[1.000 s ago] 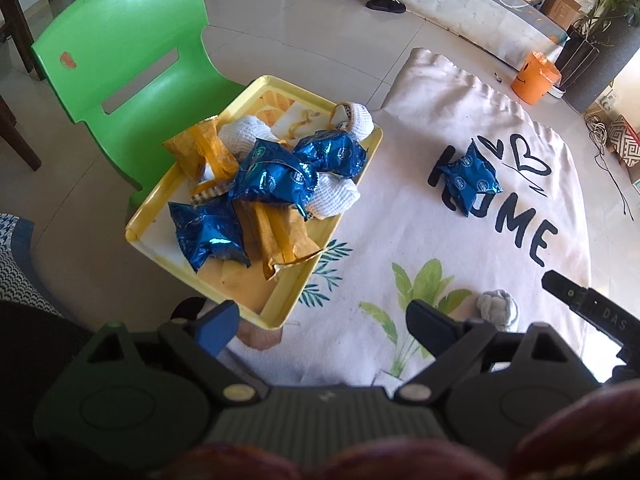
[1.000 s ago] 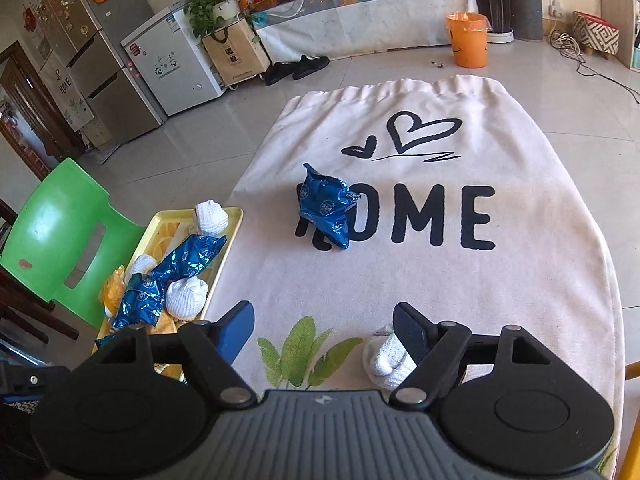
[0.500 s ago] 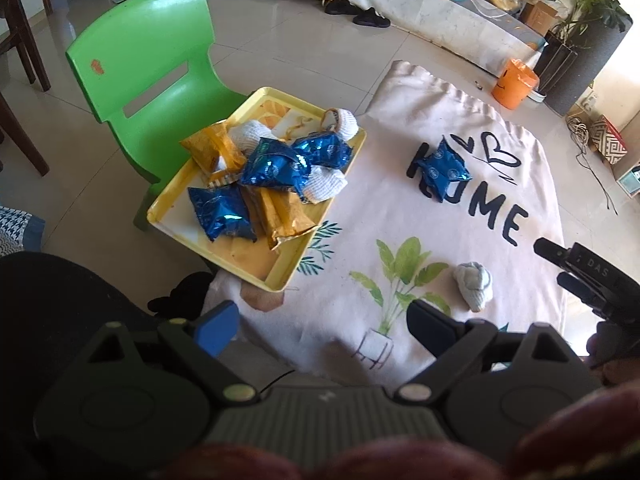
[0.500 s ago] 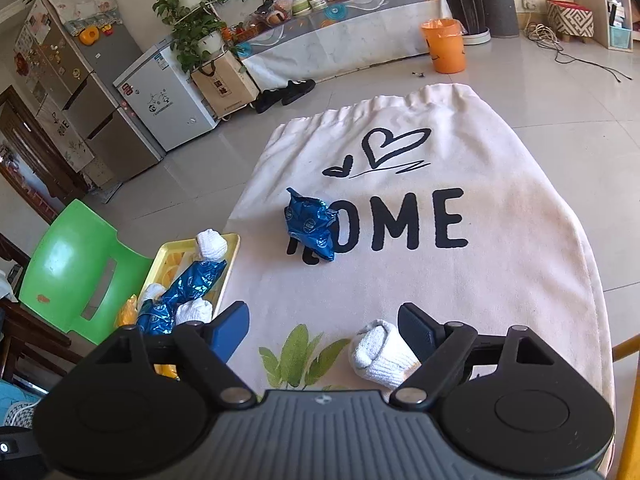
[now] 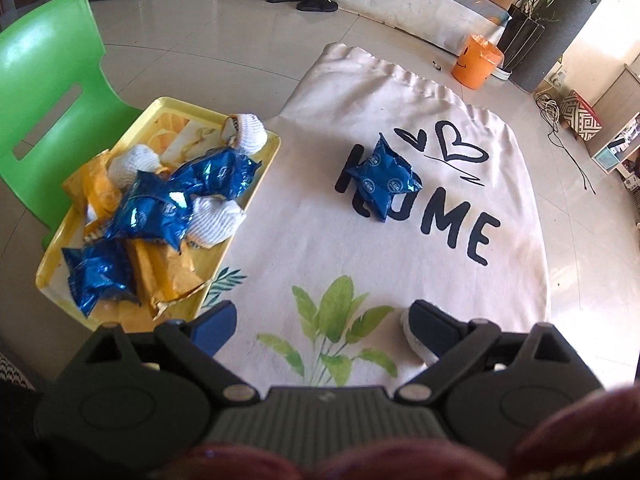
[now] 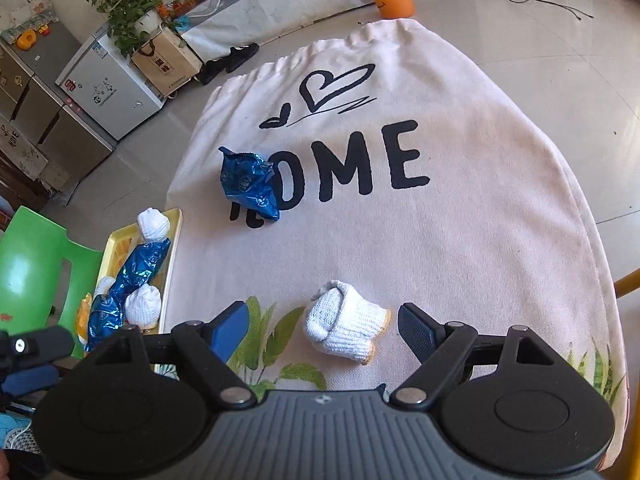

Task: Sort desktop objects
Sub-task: 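Move right tool to white glove while left tool approaches blue foil pack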

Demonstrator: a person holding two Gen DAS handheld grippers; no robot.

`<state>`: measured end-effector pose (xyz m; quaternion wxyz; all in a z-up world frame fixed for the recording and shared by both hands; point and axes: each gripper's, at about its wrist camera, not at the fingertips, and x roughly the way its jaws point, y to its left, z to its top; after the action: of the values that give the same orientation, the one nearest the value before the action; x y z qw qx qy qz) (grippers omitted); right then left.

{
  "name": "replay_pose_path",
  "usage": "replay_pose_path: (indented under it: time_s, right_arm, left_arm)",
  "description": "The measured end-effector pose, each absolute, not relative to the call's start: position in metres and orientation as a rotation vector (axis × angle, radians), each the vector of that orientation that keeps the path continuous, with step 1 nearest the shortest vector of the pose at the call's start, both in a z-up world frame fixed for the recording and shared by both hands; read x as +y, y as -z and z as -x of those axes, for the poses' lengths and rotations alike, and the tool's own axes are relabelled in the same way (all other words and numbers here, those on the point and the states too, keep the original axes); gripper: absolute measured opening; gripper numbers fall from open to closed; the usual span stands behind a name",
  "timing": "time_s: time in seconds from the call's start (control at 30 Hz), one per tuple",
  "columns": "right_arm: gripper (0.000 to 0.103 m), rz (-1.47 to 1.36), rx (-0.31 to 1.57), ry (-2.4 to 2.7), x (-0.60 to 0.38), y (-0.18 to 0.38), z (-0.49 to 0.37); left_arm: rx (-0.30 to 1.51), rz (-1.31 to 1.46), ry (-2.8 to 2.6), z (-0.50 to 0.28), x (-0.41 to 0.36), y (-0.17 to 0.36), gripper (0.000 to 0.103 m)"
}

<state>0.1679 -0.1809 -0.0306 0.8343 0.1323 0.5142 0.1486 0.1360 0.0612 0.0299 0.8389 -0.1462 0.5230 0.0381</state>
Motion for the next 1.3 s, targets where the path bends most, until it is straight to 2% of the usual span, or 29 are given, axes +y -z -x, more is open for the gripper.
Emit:
replay_pose_path:
  time_s: [0.37,1.3]
  right_arm:
    - [0.082,-0.327,1.163,-0.249,-0.173,0.056,-0.182]
    - [0.082,-0.464,1.234,-0.120,-0.168,0.083,-0.195]
  left_arm:
    - [1.119,0.255,-0.078,-0.212,0.031,0.021,0.096]
    - [1.101,0.438,-0.209,-0.341,0.016,0.071,0.099]
